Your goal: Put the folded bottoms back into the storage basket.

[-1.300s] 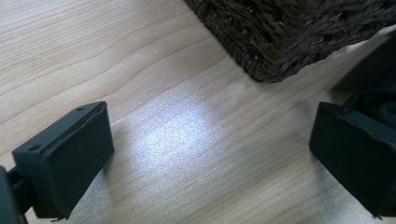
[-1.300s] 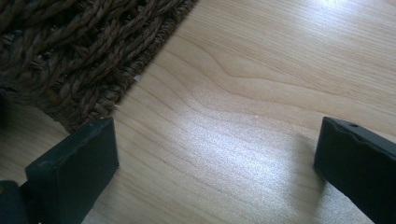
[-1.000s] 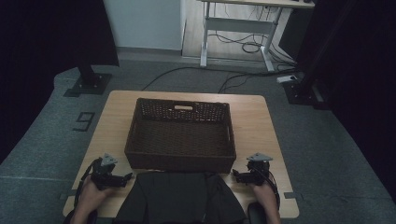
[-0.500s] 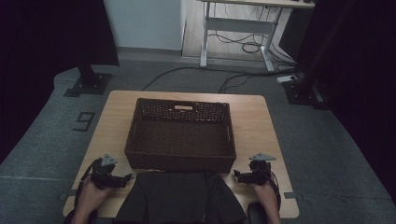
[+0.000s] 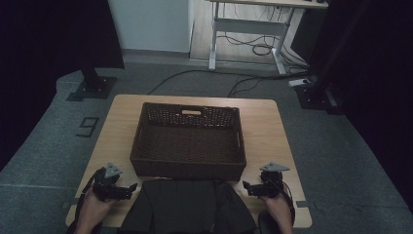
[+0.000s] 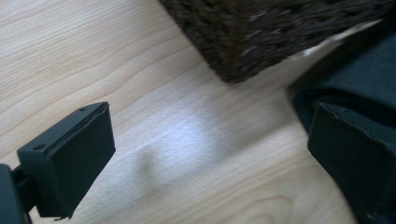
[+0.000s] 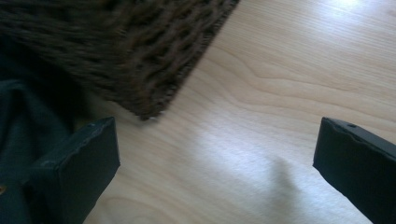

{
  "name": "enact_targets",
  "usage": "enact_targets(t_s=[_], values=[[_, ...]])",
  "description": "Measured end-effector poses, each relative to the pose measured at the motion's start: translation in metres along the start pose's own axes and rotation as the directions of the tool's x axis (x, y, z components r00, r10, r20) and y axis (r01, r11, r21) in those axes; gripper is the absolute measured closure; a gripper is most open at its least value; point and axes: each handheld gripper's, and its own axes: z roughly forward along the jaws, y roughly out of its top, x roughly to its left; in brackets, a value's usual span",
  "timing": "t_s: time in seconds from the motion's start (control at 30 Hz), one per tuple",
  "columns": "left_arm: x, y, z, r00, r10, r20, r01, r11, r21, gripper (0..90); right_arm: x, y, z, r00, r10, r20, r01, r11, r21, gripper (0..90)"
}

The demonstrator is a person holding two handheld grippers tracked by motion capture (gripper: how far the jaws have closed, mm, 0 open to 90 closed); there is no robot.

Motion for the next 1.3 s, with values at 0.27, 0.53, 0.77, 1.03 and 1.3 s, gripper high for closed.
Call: enact_targets(t_s=[0.27, 0.53, 0.77, 1.03, 1.3], values=[[-0.020, 0.004, -0.014, 0.9987, 0.009, 0.050, -0.007, 0.9992, -0.039, 1.1, 0.024, 0.000, -0.007, 0.9985, 0.004, -0.054, -0.003, 1.000, 0.014, 0.7], [-0.043, 0.009, -0.016, 0.9947, 0.037, 0.097, -0.032, 0.9983, -0.048, 1.4, 0.049, 0.002, -0.011, 0.9949, -0.027, -0.098, 0.027, 1.000, 0.004, 1.8], [-0.058, 0.014, -0.014, 0.9894, 0.040, 0.139, -0.033, 0.9983, -0.048, 1.4, 0.069, 0.002, -0.011, 0.9890, -0.050, -0.139, 0.050, 0.999, -0.001, 1.8], [-0.072, 0.022, -0.012, 0.9834, 0.022, 0.180, -0.012, 0.9983, -0.056, 1.4, 0.091, 0.010, -0.008, 0.9809, -0.052, -0.188, 0.052, 0.999, -0.006, 1.5], [-0.082, 0.024, 0.003, 0.9857, -0.006, 0.169, 0.009, 0.9998, -0.017, 1.0, 0.111, 0.016, 0.004, 0.9746, -0.049, -0.219, 0.051, 0.999, 0.004, 0.0]])
